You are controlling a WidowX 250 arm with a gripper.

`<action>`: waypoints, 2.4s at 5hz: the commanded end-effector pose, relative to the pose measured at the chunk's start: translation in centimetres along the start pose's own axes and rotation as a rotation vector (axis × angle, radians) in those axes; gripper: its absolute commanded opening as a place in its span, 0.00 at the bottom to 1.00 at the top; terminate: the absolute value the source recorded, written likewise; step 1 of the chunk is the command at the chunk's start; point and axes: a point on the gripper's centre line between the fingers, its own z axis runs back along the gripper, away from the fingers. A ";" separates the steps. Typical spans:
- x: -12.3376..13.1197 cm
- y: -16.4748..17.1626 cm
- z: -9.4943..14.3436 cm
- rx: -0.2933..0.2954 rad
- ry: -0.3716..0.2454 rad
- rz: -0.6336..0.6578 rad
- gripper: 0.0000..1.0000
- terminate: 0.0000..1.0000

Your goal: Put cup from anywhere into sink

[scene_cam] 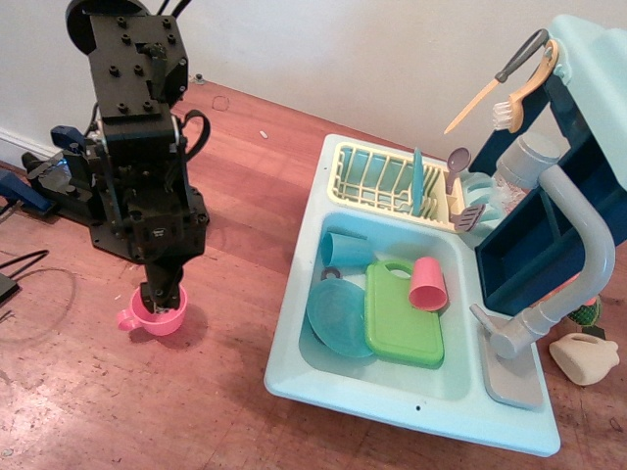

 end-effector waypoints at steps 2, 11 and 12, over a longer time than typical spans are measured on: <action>0.6 -0.7 -0.8 -0.005 -0.023 0.006 1.00 0.00; -0.5 -3.1 -8.7 -0.082 0.019 -0.003 0.00 0.00; 0.2 -3.2 -8.6 -0.072 0.029 -0.037 0.00 0.00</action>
